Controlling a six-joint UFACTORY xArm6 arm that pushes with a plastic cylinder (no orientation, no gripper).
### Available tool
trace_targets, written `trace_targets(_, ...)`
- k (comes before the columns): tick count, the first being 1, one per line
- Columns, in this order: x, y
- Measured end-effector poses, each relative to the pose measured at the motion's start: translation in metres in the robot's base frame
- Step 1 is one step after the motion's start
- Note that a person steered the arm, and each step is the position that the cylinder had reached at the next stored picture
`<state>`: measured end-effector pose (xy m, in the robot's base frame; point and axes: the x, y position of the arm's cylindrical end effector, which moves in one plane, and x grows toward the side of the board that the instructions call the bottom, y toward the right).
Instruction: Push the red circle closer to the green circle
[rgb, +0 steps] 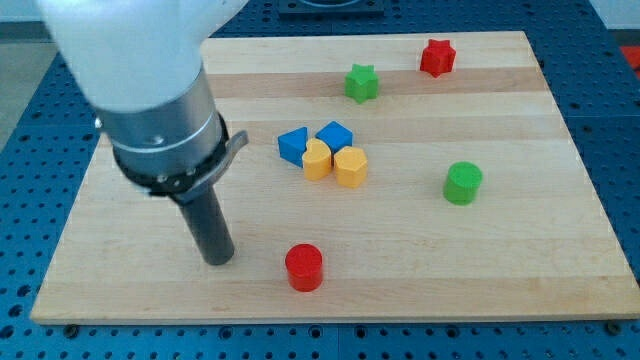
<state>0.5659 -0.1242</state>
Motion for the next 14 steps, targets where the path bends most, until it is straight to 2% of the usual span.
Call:
trace_targets(1,0.037,0.020)
trace_targets(2,0.038,0.023)
trace_targets(3,0.022,0.081)
trace_targets(6,0.005,0.111)
trace_targets(7,0.000,0.138)
trace_targets(9,0.006,0.138)
trace_targets(10,-0.001,0.180)
trace_targets(13,0.002,0.201)
trace_targets(14,-0.040,0.231)
